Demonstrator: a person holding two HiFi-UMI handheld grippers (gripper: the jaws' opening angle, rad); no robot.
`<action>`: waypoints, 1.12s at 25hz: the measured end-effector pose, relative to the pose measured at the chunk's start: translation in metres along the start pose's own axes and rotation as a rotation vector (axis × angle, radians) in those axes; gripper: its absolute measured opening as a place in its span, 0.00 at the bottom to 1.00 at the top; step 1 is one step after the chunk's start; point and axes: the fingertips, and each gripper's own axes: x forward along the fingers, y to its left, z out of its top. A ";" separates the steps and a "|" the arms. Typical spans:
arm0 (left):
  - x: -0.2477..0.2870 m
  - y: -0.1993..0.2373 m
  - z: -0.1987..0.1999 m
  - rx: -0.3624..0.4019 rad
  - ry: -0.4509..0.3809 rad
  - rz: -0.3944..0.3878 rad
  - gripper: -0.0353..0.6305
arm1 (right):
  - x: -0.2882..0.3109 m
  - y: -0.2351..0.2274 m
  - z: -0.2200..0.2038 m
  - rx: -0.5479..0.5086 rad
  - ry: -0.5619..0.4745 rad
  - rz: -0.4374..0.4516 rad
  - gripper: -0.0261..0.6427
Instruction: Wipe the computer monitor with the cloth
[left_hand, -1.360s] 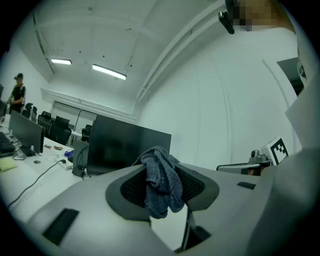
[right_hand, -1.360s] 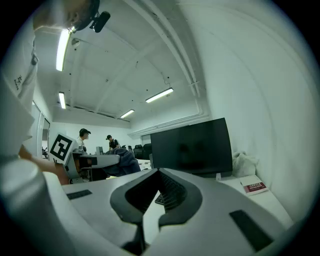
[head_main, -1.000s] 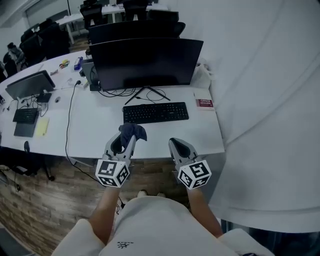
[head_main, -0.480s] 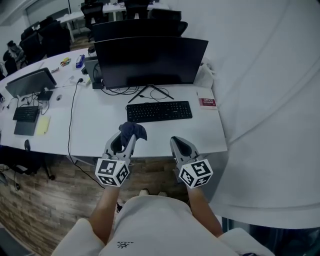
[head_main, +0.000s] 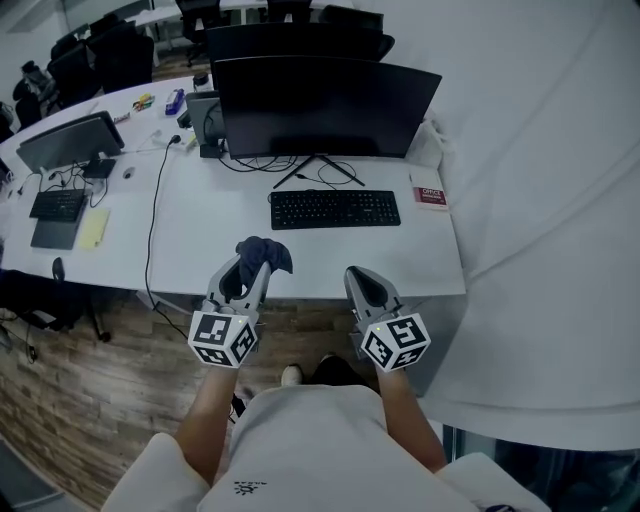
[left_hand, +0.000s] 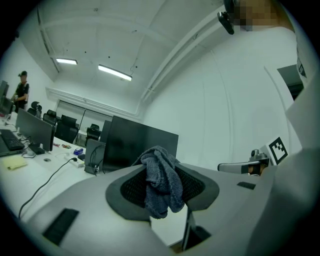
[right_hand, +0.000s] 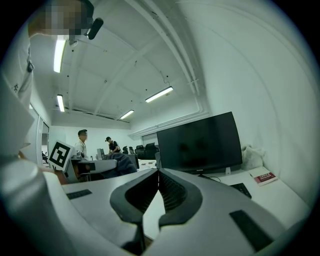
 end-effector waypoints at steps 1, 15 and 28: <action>-0.004 0.003 0.000 -0.003 -0.004 0.005 0.29 | 0.001 0.002 -0.001 0.001 0.002 0.005 0.07; 0.025 0.036 0.001 0.009 0.009 0.091 0.29 | 0.060 -0.017 -0.001 0.010 0.023 0.098 0.07; 0.122 0.058 0.011 -0.009 -0.012 0.217 0.29 | 0.145 -0.099 0.021 -0.003 0.042 0.224 0.07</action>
